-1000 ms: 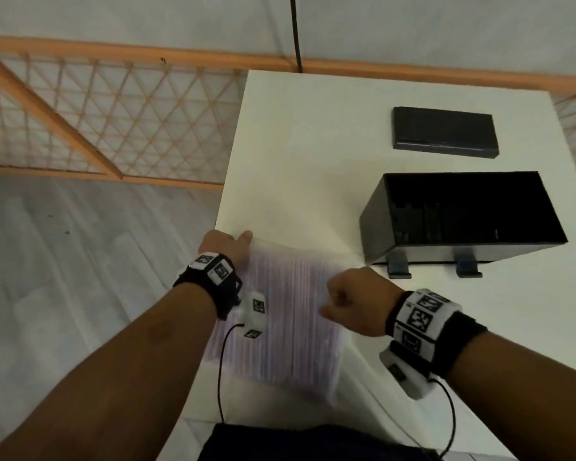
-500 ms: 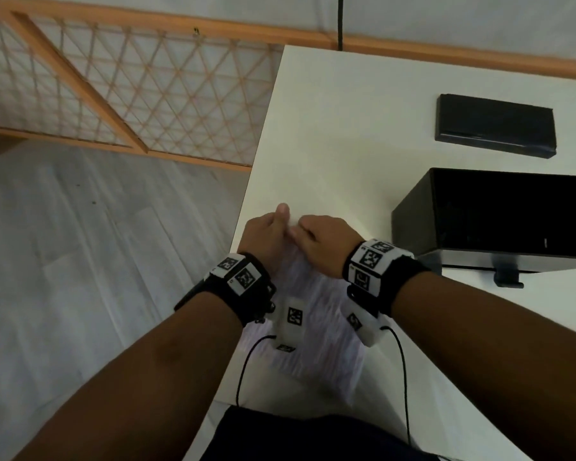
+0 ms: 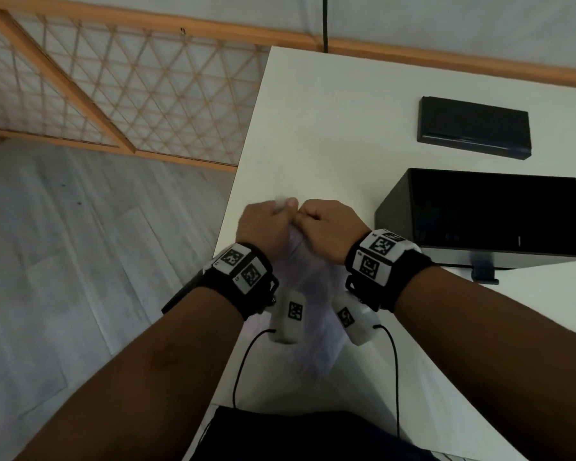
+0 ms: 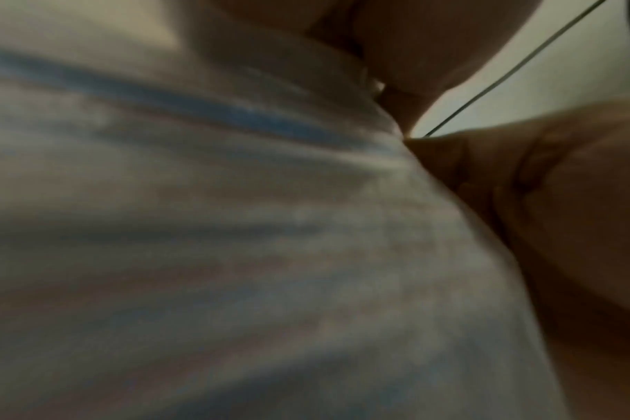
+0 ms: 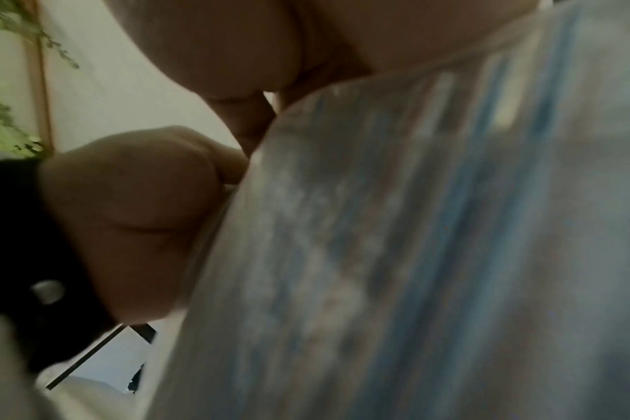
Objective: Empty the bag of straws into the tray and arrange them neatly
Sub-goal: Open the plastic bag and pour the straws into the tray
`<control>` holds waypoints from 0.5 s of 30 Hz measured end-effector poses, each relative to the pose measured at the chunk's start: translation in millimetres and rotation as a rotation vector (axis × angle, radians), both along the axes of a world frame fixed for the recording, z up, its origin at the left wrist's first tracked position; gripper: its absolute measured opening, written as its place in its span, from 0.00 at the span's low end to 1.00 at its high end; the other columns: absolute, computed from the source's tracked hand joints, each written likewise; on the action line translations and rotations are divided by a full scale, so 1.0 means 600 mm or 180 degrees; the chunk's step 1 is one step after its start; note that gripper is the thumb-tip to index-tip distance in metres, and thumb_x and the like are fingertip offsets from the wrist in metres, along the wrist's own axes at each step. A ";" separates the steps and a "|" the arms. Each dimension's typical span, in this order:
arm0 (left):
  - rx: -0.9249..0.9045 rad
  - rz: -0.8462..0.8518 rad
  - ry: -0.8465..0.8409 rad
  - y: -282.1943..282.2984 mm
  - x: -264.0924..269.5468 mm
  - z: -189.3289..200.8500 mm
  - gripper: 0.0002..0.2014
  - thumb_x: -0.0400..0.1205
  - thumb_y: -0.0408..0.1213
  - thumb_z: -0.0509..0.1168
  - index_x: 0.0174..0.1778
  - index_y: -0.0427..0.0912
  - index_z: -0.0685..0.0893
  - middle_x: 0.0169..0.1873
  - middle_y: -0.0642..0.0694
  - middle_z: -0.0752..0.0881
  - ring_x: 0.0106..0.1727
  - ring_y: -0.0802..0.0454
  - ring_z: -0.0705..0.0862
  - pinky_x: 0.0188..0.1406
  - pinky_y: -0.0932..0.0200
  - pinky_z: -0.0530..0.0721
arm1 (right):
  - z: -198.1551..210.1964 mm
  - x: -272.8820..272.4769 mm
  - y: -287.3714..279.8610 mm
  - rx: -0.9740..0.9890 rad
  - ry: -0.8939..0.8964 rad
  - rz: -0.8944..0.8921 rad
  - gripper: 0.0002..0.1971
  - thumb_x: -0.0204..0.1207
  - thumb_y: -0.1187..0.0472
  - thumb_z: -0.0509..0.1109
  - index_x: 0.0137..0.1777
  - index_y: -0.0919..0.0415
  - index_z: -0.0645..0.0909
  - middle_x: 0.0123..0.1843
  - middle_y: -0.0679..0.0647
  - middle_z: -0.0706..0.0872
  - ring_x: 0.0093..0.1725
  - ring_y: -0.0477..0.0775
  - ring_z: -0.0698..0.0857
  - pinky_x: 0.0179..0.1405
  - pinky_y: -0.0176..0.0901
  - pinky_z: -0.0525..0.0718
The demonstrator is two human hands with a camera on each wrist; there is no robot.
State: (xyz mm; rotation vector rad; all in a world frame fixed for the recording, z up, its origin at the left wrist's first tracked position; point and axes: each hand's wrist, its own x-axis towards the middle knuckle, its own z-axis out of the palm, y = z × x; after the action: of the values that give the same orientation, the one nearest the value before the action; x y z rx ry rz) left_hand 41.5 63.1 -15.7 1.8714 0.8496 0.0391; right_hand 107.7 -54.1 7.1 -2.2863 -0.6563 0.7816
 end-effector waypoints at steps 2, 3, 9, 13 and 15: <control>0.0188 0.0271 0.0039 0.009 0.013 0.013 0.22 0.84 0.53 0.62 0.34 0.39 0.85 0.39 0.38 0.90 0.48 0.37 0.88 0.55 0.44 0.87 | 0.020 -0.003 -0.019 -0.0203 -0.0510 0.0134 0.16 0.83 0.53 0.59 0.34 0.54 0.75 0.35 0.47 0.82 0.40 0.53 0.80 0.40 0.44 0.73; 0.0240 0.0401 0.0011 0.014 0.020 0.017 0.22 0.87 0.51 0.61 0.32 0.39 0.82 0.37 0.39 0.88 0.47 0.36 0.87 0.55 0.43 0.86 | 0.031 -0.004 -0.034 -0.0269 -0.0746 0.0230 0.15 0.83 0.53 0.59 0.34 0.54 0.72 0.35 0.48 0.81 0.40 0.56 0.80 0.41 0.45 0.74; -0.0063 0.0587 -0.0291 -0.019 0.060 0.055 0.24 0.89 0.46 0.58 0.28 0.38 0.76 0.26 0.47 0.77 0.33 0.46 0.75 0.41 0.51 0.75 | 0.086 0.001 -0.108 -0.0469 -0.1177 0.0337 0.12 0.83 0.55 0.59 0.41 0.59 0.77 0.36 0.54 0.84 0.39 0.59 0.83 0.43 0.52 0.84; -0.0194 0.0882 -0.0622 -0.016 0.075 0.073 0.23 0.91 0.44 0.58 0.29 0.40 0.76 0.28 0.49 0.79 0.32 0.53 0.76 0.37 0.57 0.74 | 0.128 0.003 -0.169 -0.0542 -0.1047 0.0120 0.14 0.78 0.57 0.65 0.31 0.60 0.74 0.27 0.52 0.81 0.32 0.53 0.83 0.35 0.47 0.83; -0.0225 0.0961 -0.0807 -0.014 0.079 0.085 0.23 0.91 0.44 0.58 0.29 0.40 0.74 0.27 0.50 0.76 0.30 0.56 0.74 0.35 0.58 0.73 | 0.145 -0.008 -0.186 -0.0543 -0.0702 0.0097 0.16 0.79 0.59 0.67 0.29 0.61 0.75 0.26 0.55 0.85 0.29 0.51 0.88 0.31 0.45 0.86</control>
State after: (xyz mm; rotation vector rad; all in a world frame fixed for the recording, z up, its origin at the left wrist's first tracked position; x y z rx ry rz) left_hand 88.6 54.5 35.4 1.6172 0.9347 0.4196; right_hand 103.0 -165.9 93.8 -2.5483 -0.7497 0.6249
